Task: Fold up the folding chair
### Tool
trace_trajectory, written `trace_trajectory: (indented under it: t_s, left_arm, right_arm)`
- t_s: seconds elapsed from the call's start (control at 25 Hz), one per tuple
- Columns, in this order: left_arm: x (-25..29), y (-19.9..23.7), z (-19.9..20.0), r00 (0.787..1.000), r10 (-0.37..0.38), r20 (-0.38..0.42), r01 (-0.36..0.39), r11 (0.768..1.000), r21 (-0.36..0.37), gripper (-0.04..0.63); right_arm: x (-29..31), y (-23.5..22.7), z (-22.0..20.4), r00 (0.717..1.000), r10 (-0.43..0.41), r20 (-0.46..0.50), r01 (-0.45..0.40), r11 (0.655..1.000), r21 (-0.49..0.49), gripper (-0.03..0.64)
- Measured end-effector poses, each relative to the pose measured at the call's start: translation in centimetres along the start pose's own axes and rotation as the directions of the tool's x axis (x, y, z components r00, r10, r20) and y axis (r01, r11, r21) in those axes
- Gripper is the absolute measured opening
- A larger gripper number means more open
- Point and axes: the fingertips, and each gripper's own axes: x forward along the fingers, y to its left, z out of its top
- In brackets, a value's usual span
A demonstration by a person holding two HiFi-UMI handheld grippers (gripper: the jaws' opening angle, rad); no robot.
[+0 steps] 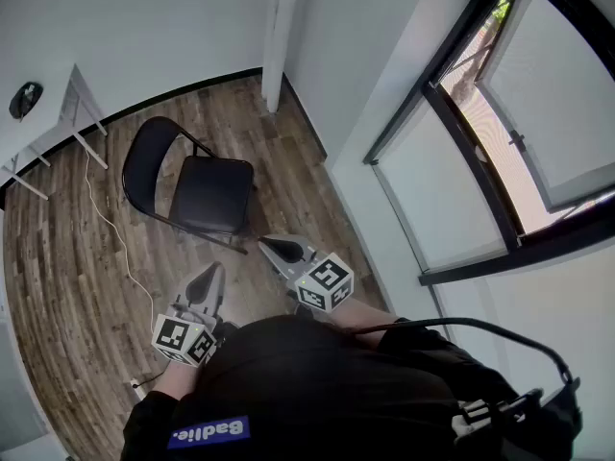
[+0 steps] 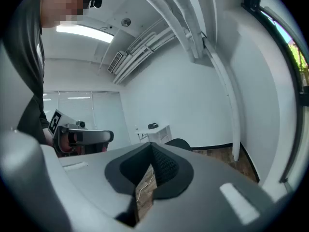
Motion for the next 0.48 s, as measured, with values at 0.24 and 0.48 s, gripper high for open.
trace_trajectory:
  t_s: [0.24, 0.48]
  left_arm:
    - [0.27, -0.25, -0.69, 1.000, -0.013, 0.010, 0.013, 1.000, 0.006, 0.003]
    - [0.20, -0.54, -0.71, 1.000, -0.013, 0.005, 0.013, 1.000, 0.004, 0.003]
  right_arm:
    - [-0.28, -0.18, 0.02, 1.000, 0.005, -0.001, -0.005, 1.000, 0.001, 0.000]
    - [-0.40, 0.21, -0.12, 0.999, 0.033, 0.018, -0.033, 0.999, 0.027, 0.002]
